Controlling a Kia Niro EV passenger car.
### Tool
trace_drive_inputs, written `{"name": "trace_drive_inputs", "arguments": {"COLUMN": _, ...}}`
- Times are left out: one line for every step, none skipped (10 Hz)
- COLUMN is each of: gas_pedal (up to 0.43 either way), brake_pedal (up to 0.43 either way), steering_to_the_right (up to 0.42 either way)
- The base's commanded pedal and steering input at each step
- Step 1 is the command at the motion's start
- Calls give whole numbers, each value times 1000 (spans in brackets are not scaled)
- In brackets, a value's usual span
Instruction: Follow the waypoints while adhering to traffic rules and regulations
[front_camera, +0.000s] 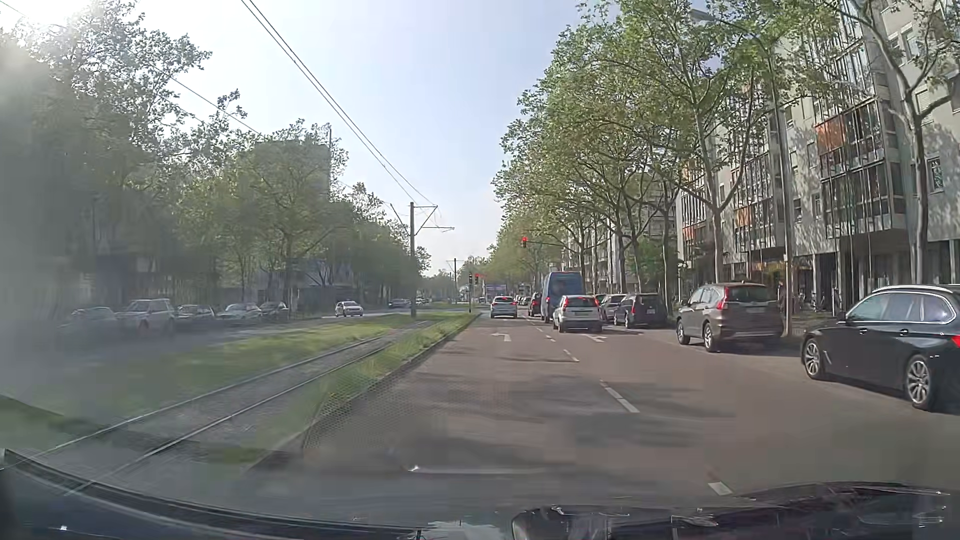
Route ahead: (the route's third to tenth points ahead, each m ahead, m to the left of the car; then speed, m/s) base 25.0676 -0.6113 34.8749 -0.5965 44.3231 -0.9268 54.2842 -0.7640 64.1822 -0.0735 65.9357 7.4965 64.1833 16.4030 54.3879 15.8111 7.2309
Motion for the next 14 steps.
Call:
{"name": "trace_drive_inputs", "arguments": {"gas_pedal": 0, "brake_pedal": 146, "steering_to_the_right": -7}}
{"name": "trace_drive_inputs", "arguments": {"gas_pedal": 0, "brake_pedal": 146, "steering_to_the_right": -7}}
{"name": "trace_drive_inputs", "arguments": {"gas_pedal": 0, "brake_pedal": 146, "steering_to_the_right": -7}}
{"name": "trace_drive_inputs", "arguments": {"gas_pedal": 0, "brake_pedal": 146, "steering_to_the_right": -6}}
{"name": "trace_drive_inputs", "arguments": {"gas_pedal": 0, "brake_pedal": 146, "steering_to_the_right": -5}}
{"name": "trace_drive_inputs", "arguments": {"gas_pedal": 0, "brake_pedal": 146, "steering_to_the_right": -5}}
{"name": "trace_drive_inputs", "arguments": {"gas_pedal": 0, "brake_pedal": 140, "steering_to_the_right": -5}}
{"name": "trace_drive_inputs", "arguments": {"gas_pedal": 0, "brake_pedal": 140, "steering_to_the_right": -5}}
{"name": "trace_drive_inputs", "arguments": {"gas_pedal": 0, "brake_pedal": 140, "steering_to_the_right": -4}}
{"name": "trace_drive_inputs", "arguments": {"gas_pedal": 0, "brake_pedal": 146, "steering_to_the_right": -4}}
{"name": "trace_drive_inputs", "arguments": {"gas_pedal": 0, "brake_pedal": 146, "steering_to_the_right": -4}}
{"name": "trace_drive_inputs", "arguments": {"gas_pedal": 0, "brake_pedal": 146, "steering_to_the_right": -4}}
{"name": "trace_drive_inputs", "arguments": {"gas_pedal": 0, "brake_pedal": 146, "steering_to_the_right": -3}}
{"name": "trace_drive_inputs", "arguments": {"gas_pedal": 0, "brake_pedal": 152, "steering_to_the_right": -3}}
